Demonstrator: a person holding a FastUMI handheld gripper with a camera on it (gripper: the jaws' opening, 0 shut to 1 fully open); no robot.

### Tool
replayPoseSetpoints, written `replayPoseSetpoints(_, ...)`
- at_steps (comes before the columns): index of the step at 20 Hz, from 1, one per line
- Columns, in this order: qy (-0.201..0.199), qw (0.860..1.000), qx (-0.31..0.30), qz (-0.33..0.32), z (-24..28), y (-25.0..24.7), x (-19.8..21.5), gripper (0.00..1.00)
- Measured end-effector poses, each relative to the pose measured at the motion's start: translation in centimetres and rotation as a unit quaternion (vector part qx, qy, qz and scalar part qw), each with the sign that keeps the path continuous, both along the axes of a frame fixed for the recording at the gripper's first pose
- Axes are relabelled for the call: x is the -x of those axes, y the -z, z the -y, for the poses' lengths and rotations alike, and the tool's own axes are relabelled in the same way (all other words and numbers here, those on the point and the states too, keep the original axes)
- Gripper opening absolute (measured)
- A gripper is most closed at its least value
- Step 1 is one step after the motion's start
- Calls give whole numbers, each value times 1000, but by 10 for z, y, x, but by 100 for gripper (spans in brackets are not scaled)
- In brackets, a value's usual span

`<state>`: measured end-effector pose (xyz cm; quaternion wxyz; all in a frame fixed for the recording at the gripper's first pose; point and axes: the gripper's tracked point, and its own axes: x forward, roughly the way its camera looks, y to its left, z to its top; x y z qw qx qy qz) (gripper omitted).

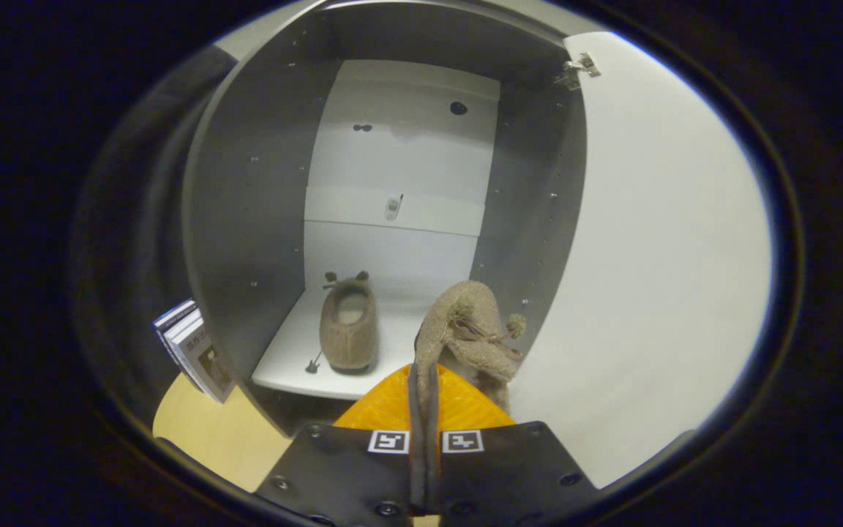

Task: Open the shoe cabinet door, grab the shoes and put them into the shoe cabinet, then close the shoe cabinet door.

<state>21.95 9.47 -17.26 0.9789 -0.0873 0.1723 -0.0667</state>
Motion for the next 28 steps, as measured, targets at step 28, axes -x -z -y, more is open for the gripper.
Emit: replayPoseSetpoints(28, -27, 999, -32, -32, 7, 72, -188, 3)
